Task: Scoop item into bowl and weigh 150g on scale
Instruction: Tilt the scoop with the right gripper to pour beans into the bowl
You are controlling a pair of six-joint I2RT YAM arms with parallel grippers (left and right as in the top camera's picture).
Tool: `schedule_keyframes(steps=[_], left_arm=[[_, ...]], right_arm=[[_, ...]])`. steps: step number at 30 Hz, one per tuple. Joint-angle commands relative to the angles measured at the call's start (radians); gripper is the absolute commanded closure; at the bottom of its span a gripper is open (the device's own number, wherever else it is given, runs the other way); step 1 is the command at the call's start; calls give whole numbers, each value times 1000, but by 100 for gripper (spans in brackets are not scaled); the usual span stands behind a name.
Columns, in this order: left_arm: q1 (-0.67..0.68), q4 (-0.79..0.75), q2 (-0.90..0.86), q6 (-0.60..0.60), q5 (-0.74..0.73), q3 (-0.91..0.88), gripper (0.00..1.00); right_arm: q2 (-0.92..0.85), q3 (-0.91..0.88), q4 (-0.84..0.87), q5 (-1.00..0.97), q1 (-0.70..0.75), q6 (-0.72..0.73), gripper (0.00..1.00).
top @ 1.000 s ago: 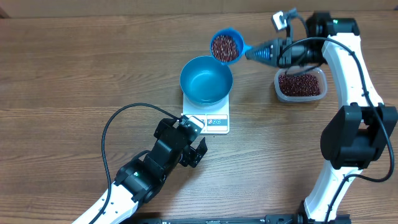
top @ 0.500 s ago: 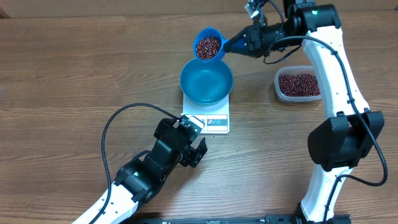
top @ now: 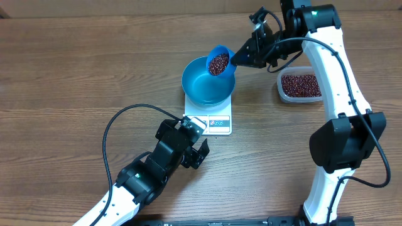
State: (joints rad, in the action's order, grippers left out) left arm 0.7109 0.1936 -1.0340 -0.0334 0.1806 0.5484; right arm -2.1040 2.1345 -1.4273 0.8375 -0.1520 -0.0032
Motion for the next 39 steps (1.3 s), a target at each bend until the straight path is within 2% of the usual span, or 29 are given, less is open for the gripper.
schedule_keyframes(steps=[1, 17, 39], left_arm=[[-5, -2, 8, -12, 10, -5, 0], [-5, -2, 8, -11, 10, -5, 0], [-5, -2, 8, -11, 10, -5, 0]], right_arm=[[0, 34, -8, -97, -34, -4, 96], [0, 34, -2, -535, -212, 60, 96], [0, 34, 53, -683, -297, 60, 96]])
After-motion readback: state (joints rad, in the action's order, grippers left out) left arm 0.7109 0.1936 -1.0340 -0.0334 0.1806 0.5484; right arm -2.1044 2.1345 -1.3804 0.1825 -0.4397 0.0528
